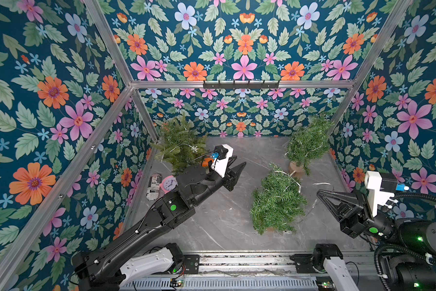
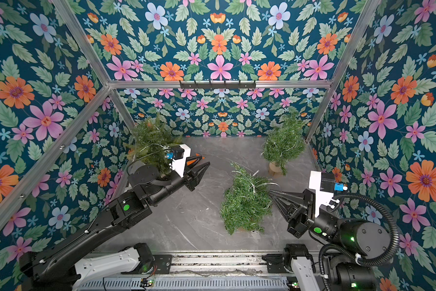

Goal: Wrap string light around the christmas tree
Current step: Wrap the light string around the Christmas tree.

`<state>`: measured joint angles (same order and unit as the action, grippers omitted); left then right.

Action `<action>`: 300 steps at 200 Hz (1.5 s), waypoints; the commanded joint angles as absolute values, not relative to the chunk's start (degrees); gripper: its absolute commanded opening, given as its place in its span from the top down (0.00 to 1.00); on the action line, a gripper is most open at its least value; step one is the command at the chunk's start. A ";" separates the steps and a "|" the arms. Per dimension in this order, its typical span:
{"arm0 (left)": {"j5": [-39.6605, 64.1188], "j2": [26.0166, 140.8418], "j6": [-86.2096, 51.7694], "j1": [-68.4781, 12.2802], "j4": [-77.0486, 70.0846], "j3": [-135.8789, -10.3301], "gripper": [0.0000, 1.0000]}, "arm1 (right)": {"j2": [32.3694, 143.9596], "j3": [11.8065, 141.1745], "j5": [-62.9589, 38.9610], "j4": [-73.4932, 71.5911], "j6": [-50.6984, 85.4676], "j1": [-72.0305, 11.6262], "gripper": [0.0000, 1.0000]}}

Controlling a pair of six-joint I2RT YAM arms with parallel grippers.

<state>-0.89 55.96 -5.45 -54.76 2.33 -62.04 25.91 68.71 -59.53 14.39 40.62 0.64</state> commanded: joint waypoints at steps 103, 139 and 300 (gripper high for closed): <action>22.65 58.76 -11.00 -69.61 -11.96 -51.68 0.34 | 27.69 62.43 -60.15 3.07 46.43 1.19 1.00; 12.86 61.97 -9.67 -78.90 -18.08 -50.09 0.32 | 27.69 61.89 -59.83 2.73 46.44 1.21 1.00; -15.92 75.64 -4.27 -90.00 -28.59 -54.88 0.40 | 26.88 61.56 -59.98 -3.87 52.38 1.22 1.00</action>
